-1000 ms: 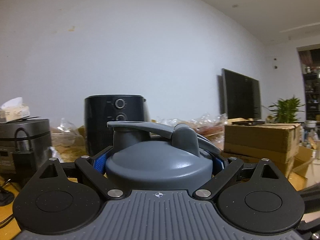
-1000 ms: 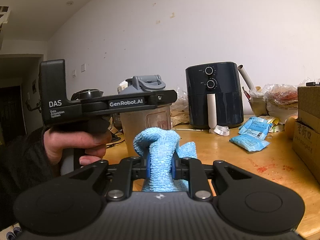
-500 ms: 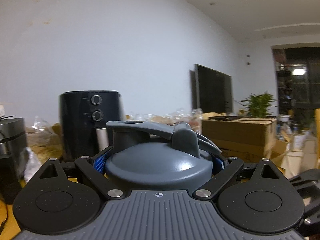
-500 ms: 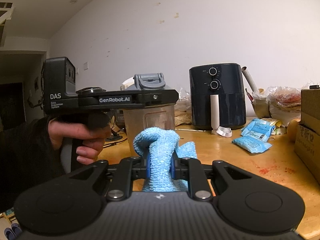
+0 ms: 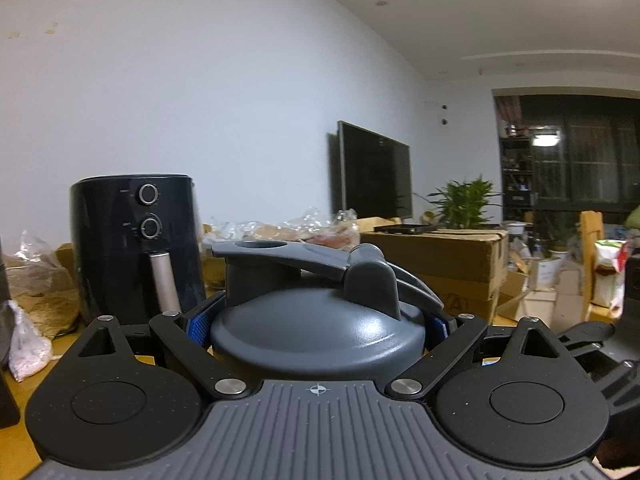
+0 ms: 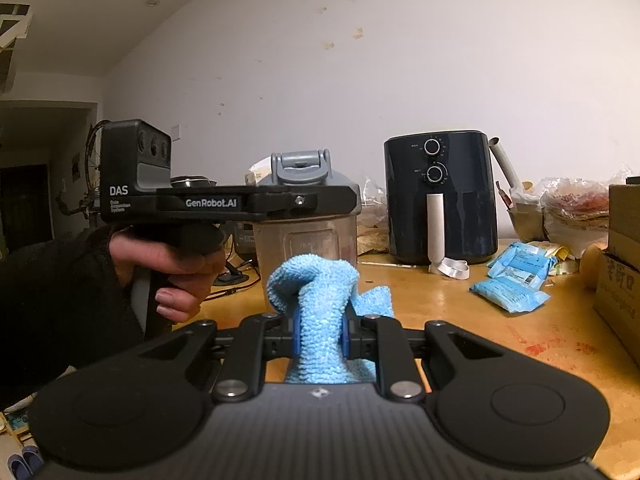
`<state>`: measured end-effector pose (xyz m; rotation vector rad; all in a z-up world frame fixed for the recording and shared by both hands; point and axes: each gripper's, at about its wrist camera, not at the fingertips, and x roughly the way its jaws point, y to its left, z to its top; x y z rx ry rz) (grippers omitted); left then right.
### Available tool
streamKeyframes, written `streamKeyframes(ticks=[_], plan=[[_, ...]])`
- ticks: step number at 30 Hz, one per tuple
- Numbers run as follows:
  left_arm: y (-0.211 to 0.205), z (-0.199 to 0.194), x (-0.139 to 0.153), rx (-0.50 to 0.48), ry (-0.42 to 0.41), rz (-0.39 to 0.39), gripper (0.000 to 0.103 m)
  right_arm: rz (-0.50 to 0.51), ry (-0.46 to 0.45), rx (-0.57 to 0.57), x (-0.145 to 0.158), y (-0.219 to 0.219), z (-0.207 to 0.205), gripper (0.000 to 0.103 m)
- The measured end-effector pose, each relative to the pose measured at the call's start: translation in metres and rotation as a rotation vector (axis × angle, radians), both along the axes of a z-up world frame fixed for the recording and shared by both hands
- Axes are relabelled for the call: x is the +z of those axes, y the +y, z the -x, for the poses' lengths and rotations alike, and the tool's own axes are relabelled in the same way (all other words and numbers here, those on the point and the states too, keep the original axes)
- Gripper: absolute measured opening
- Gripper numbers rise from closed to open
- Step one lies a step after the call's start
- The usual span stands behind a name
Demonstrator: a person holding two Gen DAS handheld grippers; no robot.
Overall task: Clean container
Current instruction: 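Wipe the blue cloth against the bottle side with the right gripper while the left gripper holds it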
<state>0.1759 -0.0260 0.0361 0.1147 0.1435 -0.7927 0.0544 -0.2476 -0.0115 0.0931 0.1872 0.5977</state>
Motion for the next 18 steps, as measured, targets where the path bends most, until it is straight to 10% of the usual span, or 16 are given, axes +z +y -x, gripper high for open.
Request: streamKeyframes(ticks=[18], plan=[[-0.001, -0.004, -0.003, -0.027, 0.001, -0.004, 0.095, 0.014, -0.041, 0.004, 0.007, 0.027, -0.023, 0.013]])
